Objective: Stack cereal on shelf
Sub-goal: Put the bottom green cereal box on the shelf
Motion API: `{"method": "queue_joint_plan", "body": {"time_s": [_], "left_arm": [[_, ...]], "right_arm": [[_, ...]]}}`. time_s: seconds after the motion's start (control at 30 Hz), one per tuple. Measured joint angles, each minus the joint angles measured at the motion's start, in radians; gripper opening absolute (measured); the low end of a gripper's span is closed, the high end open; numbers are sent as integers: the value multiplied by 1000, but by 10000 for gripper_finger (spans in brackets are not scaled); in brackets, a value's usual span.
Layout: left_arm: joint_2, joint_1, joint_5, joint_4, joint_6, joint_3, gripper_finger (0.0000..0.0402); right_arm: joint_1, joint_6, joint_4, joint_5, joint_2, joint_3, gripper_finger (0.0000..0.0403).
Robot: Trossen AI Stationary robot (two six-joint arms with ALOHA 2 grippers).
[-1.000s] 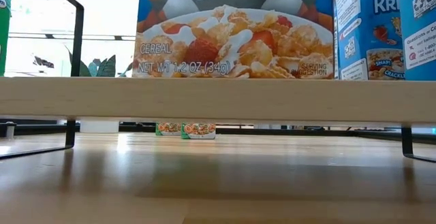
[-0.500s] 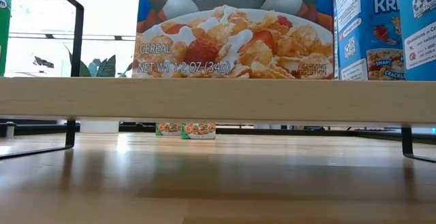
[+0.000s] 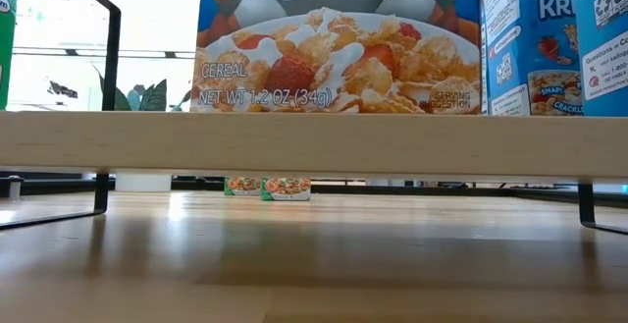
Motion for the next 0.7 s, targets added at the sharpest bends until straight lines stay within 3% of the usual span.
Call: {"method": "queue_joint_plan", "body": {"time_s": [0.37, 0.7], "left_arm": [[3, 30, -17, 220, 6, -155, 0], [4, 109, 44, 424, 165, -216, 0]], "right_arm": [[2, 3, -1, 0, 0, 0, 224], [2, 2, -2, 0, 0, 0, 224]]}}
